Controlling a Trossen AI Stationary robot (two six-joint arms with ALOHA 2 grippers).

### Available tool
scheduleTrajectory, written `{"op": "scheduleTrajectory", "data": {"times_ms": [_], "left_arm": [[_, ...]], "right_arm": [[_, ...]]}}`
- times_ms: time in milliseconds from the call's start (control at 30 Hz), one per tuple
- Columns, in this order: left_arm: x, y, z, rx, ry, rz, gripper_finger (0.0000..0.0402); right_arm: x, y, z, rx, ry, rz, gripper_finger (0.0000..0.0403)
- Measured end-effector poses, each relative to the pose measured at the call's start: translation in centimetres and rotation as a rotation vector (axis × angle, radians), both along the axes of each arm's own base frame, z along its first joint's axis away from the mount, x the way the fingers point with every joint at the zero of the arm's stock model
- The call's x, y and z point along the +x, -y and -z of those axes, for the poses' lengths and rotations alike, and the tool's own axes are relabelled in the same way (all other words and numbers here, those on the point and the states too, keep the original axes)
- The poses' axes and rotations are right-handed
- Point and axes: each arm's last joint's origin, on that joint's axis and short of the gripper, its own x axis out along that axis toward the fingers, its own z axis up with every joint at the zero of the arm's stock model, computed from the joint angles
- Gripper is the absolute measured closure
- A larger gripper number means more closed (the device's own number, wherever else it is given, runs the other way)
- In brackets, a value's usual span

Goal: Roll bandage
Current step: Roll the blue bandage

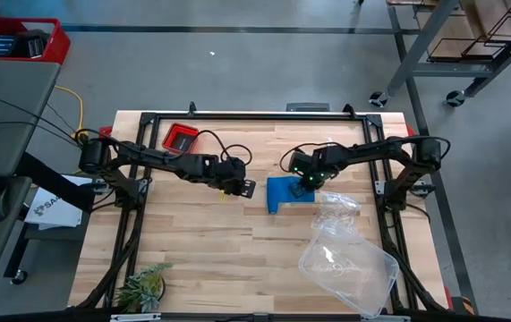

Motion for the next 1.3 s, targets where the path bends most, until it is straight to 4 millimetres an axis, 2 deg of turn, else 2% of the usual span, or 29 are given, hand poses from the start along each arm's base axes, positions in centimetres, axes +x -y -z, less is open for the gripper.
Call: {"op": "scheduleTrajectory", "data": {"times_ms": [133, 400, 600, 767, 900, 967, 1100, 1300], "left_arm": [[0.0, 0.0, 0.0, 0.000, 0.000, 0.000, 0.0401], [0.0, 0.0, 0.0, -0.004, 0.000, -0.007, 0.0401], [0.0, -0.1, 0.0, 0.008, -0.002, 0.004, 0.0402], [0.0, -0.5, 0.0, 0.004, -0.002, -0.020, 0.0401], [0.0, -0.6, 0.1, 0.004, -0.001, -0.029, 0.0402], [0.3, -0.6, 0.6, -0.010, -0.010, -0.020, 0.0401], [1.1, -0.3, 3.2, -0.106, -0.060, -0.004, 0.0402], [2.9, 0.2, 5.6, -0.190, 0.013, -0.047, 0.0401]], "right_arm": [[0.2, 0.1, 0.0, -0.004, 0.021, 0.001, 0.0403], [-1.1, -0.2, 0.1, 0.003, -0.116, 0.004, 0.0403], [-0.7, 0.0, -0.5, -0.024, -0.100, 0.007, 0.0403], [-0.2, 0.5, -2.7, -0.122, -0.031, 0.018, 0.0403], [-0.9, 1.0, -5.0, -0.178, 0.038, 0.051, 0.0403], [-1.5, 1.1, -6.4, -0.214, 0.076, 0.070, 0.0403], [-3.2, 0.9, -9.2, -0.256, 0.155, 0.096, 0.0403], [-6.6, 0.0, -12.4, -0.293, 0.207, 0.163, 0.0403]]}}
